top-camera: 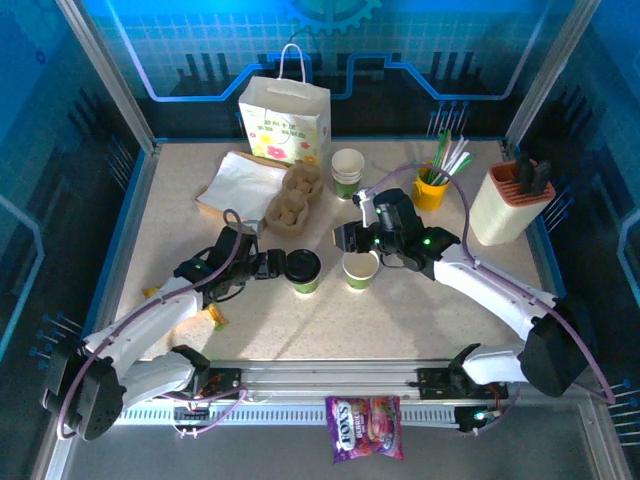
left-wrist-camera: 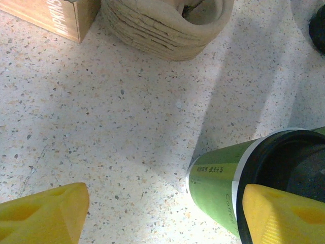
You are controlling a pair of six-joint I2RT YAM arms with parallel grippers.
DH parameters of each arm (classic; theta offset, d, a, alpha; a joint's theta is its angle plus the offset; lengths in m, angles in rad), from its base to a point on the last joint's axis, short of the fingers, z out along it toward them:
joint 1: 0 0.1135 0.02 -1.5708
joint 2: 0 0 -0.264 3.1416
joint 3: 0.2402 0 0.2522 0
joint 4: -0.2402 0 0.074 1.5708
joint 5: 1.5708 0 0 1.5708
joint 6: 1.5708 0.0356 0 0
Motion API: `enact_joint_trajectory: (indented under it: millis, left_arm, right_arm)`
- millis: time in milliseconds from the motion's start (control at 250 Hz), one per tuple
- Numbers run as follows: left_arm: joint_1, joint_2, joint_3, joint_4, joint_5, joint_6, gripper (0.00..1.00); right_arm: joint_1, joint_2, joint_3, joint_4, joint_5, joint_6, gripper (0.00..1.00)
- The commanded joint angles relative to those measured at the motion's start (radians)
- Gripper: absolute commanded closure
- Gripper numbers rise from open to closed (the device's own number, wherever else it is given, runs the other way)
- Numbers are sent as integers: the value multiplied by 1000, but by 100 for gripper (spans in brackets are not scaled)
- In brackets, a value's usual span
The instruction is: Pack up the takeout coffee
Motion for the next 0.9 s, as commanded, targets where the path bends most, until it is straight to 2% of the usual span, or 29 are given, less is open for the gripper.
enact_joint_trajectory:
  millis: [0,631,895]
  left_arm:
    - [-4,6,-3,10,30,3,20]
    - [-48,52,13,72,36,-13,17]
    - [-49,-24,-7,101,-16,-9,15]
  right_arm:
    - [7,-5,24,-15,26,-19,48]
    - [7,-6,11,-10,13,-14,47]
    - [43,39,27,-10,-117,-121,45]
